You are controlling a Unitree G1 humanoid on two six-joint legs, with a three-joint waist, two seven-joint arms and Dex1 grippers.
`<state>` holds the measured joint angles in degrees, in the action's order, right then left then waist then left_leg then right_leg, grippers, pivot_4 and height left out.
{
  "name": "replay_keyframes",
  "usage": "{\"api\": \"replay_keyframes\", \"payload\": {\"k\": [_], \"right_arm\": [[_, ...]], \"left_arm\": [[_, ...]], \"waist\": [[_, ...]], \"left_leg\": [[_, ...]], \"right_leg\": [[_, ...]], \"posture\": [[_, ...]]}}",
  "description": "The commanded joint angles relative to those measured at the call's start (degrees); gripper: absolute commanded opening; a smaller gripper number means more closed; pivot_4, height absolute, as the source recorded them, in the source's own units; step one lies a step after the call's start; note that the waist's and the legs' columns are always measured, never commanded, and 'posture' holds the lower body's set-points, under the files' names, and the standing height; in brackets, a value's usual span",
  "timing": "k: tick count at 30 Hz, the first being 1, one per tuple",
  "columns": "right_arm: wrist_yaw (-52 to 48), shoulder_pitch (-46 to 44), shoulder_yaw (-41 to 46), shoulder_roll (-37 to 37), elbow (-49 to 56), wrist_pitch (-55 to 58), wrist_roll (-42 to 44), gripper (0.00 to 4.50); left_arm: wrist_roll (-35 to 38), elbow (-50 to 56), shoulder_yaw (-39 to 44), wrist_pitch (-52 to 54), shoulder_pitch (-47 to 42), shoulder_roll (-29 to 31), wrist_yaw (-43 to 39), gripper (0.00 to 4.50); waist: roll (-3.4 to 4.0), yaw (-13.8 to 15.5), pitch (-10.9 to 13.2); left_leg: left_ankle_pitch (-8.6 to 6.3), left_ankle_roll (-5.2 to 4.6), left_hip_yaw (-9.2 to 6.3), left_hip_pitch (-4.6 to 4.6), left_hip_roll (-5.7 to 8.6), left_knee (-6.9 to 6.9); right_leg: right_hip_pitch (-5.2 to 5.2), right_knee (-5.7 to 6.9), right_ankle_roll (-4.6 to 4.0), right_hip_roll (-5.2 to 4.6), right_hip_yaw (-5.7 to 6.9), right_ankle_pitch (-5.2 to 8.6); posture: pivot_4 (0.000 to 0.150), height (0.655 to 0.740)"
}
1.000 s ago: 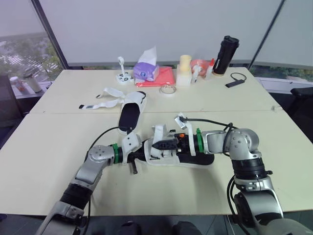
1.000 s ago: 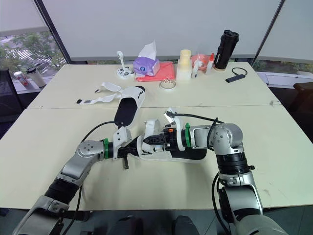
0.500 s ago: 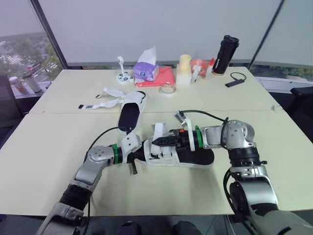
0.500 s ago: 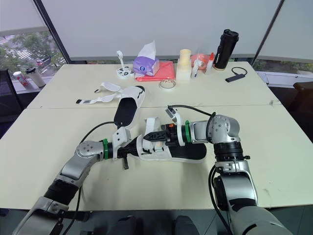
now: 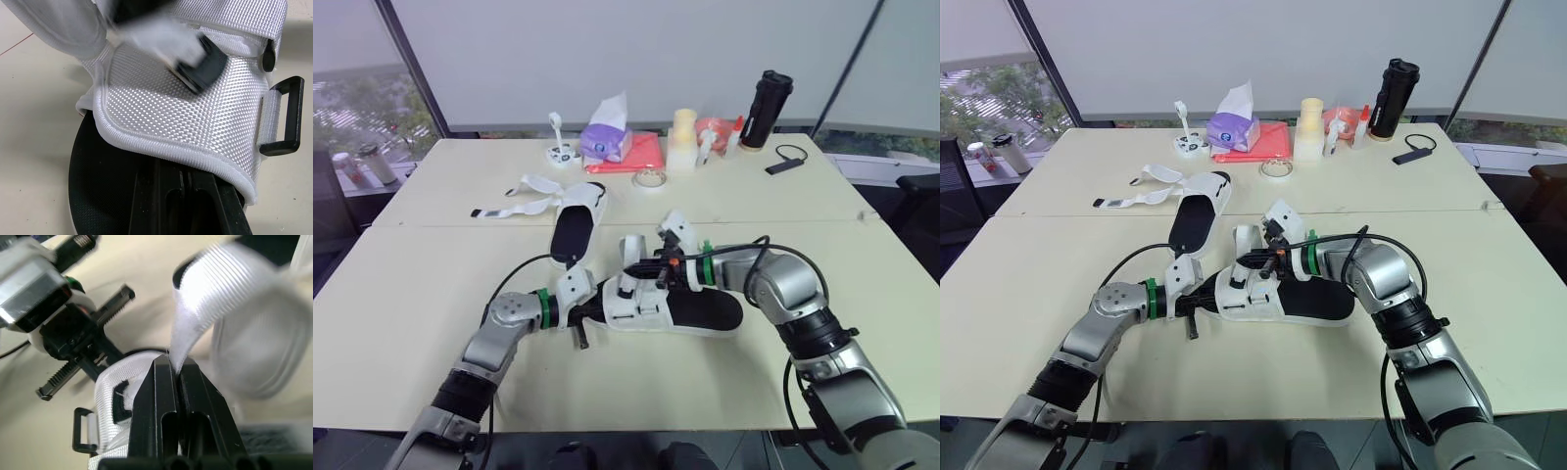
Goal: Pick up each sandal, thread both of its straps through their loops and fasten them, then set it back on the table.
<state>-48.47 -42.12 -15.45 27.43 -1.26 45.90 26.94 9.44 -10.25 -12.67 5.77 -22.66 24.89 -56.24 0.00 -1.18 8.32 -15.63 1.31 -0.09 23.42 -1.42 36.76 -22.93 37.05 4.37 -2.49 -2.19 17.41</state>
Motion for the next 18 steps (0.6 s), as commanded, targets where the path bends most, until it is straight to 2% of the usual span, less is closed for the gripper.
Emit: {"api": "replay_keyframes", "payload": {"k": [1, 10, 18], "right_arm": [[-2.8, 1.1, 0.5, 0.3, 5.3, -0.8, 0.9, 0.07], [-3.2, 1.4, 10.4, -3.3, 8.1, 16.6, 17.0, 0.07], [-1.3, 0.9, 13.3, -4.1, 7.3, 23.2, 21.4, 0.07]], "left_arm": [[-2.7, -3.8, -1.5, 2.6, 1.8, 1.3, 0.3, 0.0], [-2.8, -4.2, -1.6, 2.4, 1.6, 1.3, 0.3, 0.0], [-2.8, -4.2, -1.5, 2.3, 1.9, 1.3, 0.5, 0.0]], "waist": [[0.0, 0.0, 0.0], [0.0, 0.1, 0.0], [0.0, 0.0, 0.0]], "left_leg": [[0.0, 0.0, 0.0, 0.0, 0.0, 0.0], [0.0, 0.0, -0.01, 0.0, -0.02, 0.0], [0.0, 0.0, -0.01, 0.0, -0.03, 0.0]], "right_leg": [[0.0, 0.0, 0.0, 0.0, 0.01, 0.0], [0.02, 0.01, -0.11, 0.0, 0.0, 0.06], [0.01, 0.0, -0.13, -0.01, 0.0, 0.07]], "posture": [[0.15, 0.74], [0.15, 0.74], [0.15, 0.74]]}}
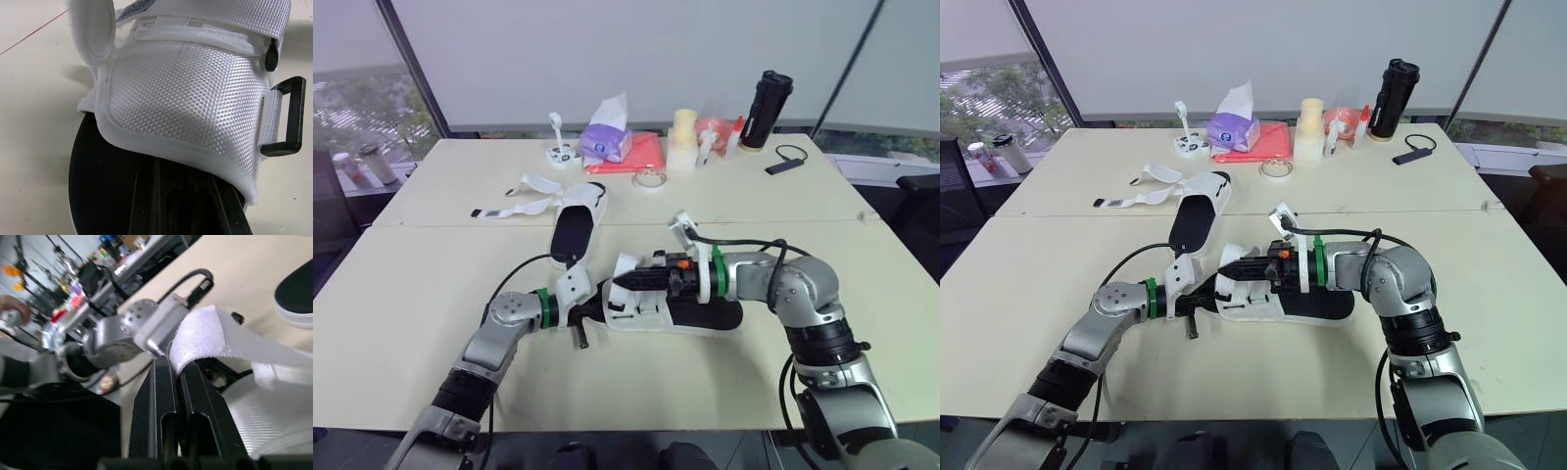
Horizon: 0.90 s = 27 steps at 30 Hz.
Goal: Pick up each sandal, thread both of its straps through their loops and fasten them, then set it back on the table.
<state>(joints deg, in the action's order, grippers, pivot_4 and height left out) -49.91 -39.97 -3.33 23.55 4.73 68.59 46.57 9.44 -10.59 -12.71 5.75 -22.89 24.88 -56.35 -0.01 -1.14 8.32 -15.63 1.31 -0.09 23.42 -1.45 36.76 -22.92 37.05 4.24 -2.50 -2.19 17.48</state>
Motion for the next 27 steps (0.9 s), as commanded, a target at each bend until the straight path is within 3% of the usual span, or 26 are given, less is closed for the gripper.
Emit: {"api": "replay_keyframes", "payload": {"k": [1, 14, 27], "right_arm": [[0.0, -0.8, 0.5, 0.0, 1.2, 0.1, 1.0, 0.07], [-3.5, 0.3, -6.5, 2.1, -2.1, -7.6, -6.9, 0.07], [-4.3, -4.6, -3.5, 1.3, -8.1, -8.2, -7.1, 0.07]], "left_arm": [[-2.8, -3.9, -1.4, 2.3, 2.1, 1.2, 0.6, 0.0], [-2.8, -3.4, -1.3, 2.5, 2.3, 1.3, 0.8, 0.0], [-2.7, -3.2, -1.3, 2.6, 2.6, 1.3, 0.8, 0.0]], "waist": [[0.0, 0.0, 0.0], [0.0, 0.0, 0.0], [0.0, 0.0, 0.0]], "left_leg": [[0.0, 0.0, 0.0, 0.0, 0.0, 0.0], [0.0, 0.0, 0.0, 0.0, 0.0, 0.0], [0.0, 0.0, 0.0, 0.0, 0.01, 0.0]], "right_leg": [[0.0, 0.0, 0.0, 0.0, 0.0, 0.0], [-0.01, 0.0, 0.0, 0.0, 0.0, 0.0], [-0.02, 0.01, 0.0, 0.0, 0.0, 0.0]], "posture": [[0.15, 0.74], [0.15, 0.74], [0.15, 0.74]]}}
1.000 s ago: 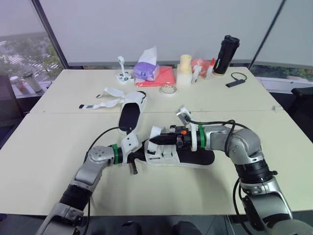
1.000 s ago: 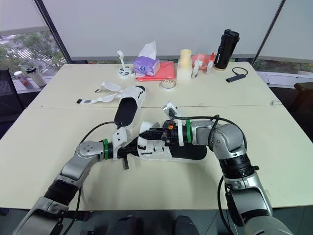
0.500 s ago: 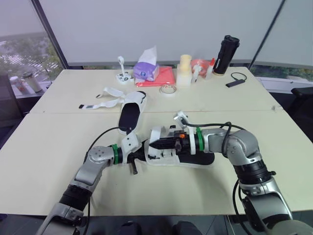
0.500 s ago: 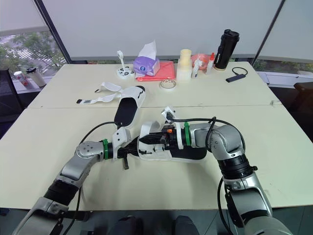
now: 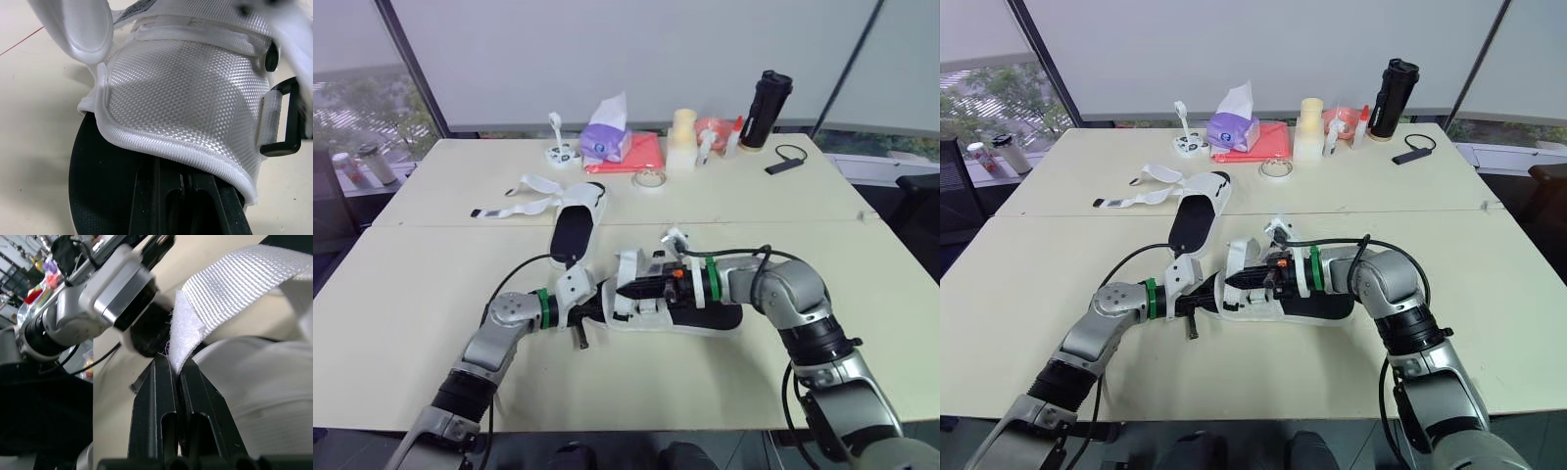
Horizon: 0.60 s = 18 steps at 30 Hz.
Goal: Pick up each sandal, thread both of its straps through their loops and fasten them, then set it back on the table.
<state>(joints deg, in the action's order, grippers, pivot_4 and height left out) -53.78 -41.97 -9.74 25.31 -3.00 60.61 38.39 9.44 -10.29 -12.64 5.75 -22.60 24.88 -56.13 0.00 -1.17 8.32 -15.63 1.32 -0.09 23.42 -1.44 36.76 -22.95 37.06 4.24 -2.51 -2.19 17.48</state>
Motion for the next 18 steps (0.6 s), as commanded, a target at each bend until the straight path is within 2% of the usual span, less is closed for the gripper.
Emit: {"api": "replay_keyframes", "payload": {"k": [1, 12, 18], "right_arm": [[-0.5, -2.8, 3.2, -0.5, -0.6, 0.0, 1.3, 0.07], [0.6, 0.8, 4.8, -1.8, 4.6, 7.3, 6.2, 0.07], [1.3, 2.1, 3.8, -1.2, 4.5, 6.7, 5.0, 0.07]], "left_arm": [[-2.7, -3.5, -1.4, 2.6, 2.3, 1.3, 0.6, 0.0], [-2.8, -3.6, -1.4, 2.6, 2.7, 1.4, 0.7, 0.0], [-2.8, -3.9, -1.4, 2.6, 2.5, 1.3, 0.6, 0.0]], "waist": [[0.0, 0.0, 0.0], [0.0, 0.0, 0.0], [0.0, 0.0, 0.0]], "left_leg": [[0.0, 0.0, 0.0, 0.0, 0.0, 0.0], [0.0, 0.0, 0.0, 0.0, 0.0, -0.02], [0.0, 0.0, 0.0, 0.0, -0.01, -0.02]], "right_leg": [[0.0, 0.0, 0.0, 0.0, 0.0, 0.0], [0.0, 0.0, 0.0, 0.0, 0.0, 0.0], [0.0, -0.01, -0.01, 0.0, 0.0, 0.0]], "posture": [[0.15, 0.74], [0.15, 0.74], [0.15, 0.74]]}}
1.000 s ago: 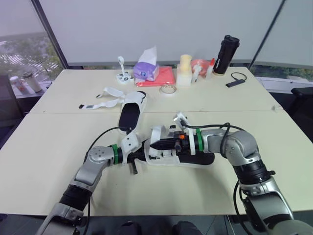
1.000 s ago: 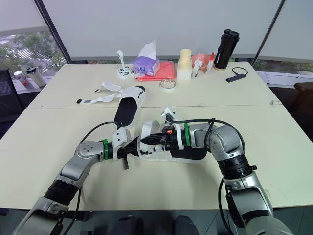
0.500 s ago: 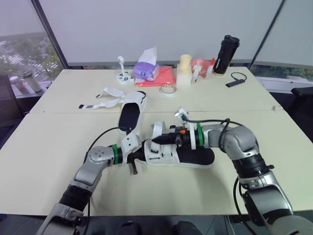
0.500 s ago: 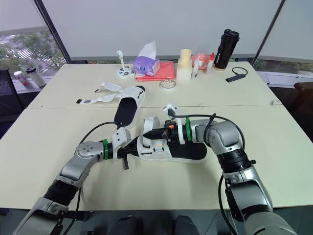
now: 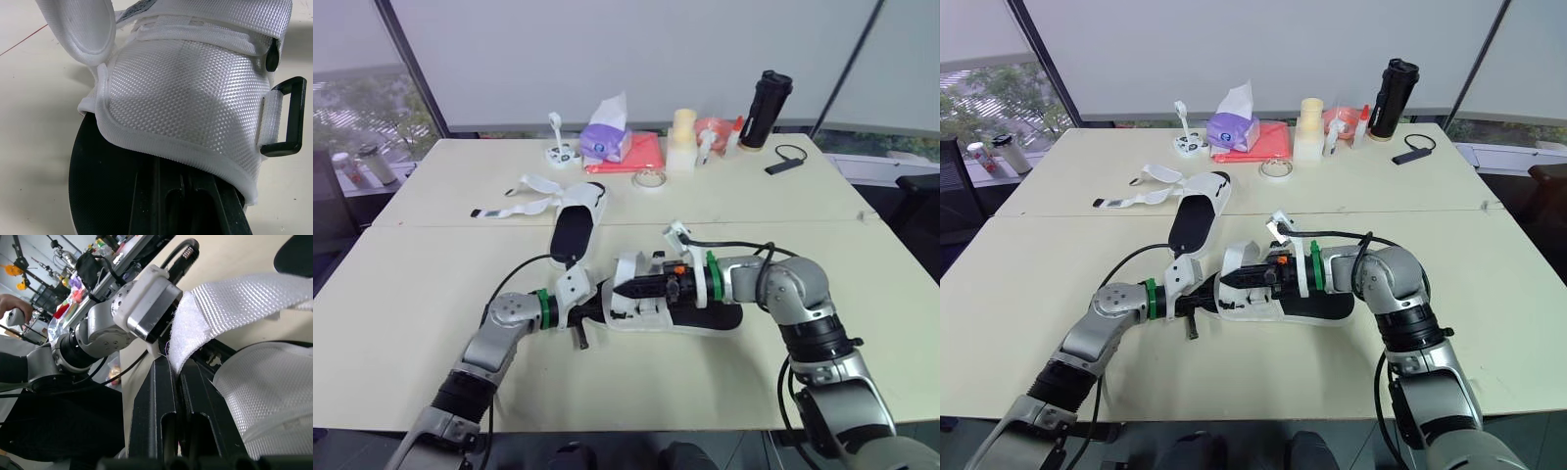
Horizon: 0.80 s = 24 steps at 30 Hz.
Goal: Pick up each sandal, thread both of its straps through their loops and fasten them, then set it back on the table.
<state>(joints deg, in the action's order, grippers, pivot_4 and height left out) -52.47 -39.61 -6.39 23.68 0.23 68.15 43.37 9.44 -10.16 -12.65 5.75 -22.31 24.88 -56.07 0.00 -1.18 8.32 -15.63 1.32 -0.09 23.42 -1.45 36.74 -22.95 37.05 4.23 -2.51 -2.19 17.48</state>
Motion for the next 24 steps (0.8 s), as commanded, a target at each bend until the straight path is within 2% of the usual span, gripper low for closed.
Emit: {"api": "replay_keyframes", "payload": {"k": [1, 11, 24], "right_arm": [[0.0, -0.2, 0.1, 0.6, 1.0, -1.6, -0.6, 0.07], [1.3, -3.8, 4.4, -1.8, -2.3, 0.0, 1.4, 0.07], [0.0, 0.0, 0.2, 0.2, -0.4, -1.6, -0.7, 0.07]], "left_arm": [[-2.8, -4.0, -1.4, 2.6, 2.2, 1.3, 0.6, 0.0], [-2.8, -3.8, -1.3, 2.6, 2.5, 1.4, 0.7, 0.0], [-2.8, -4.1, -1.3, 2.5, 2.4, 1.4, 0.7, 0.0]], "waist": [[0.0, 0.0, 0.0], [0.0, 0.0, 0.0], [0.0, 0.0, 0.0]], "left_leg": [[0.0, 0.0, 0.0, 0.0, 0.0, 0.0], [0.0, 0.0, 0.0, 0.0, 0.0, 0.0], [0.0, 0.0, 0.0, 0.0, 0.01, 0.0]], "right_leg": [[0.0, 0.0, 0.0, 0.0, 0.0, 0.0], [-0.01, 0.02, 0.01, 0.0, 0.0, -0.01], [-0.01, 0.01, 0.01, 0.0, 0.0, 0.0]], "posture": [[0.15, 0.74], [0.15, 0.74], [0.15, 0.74]]}}
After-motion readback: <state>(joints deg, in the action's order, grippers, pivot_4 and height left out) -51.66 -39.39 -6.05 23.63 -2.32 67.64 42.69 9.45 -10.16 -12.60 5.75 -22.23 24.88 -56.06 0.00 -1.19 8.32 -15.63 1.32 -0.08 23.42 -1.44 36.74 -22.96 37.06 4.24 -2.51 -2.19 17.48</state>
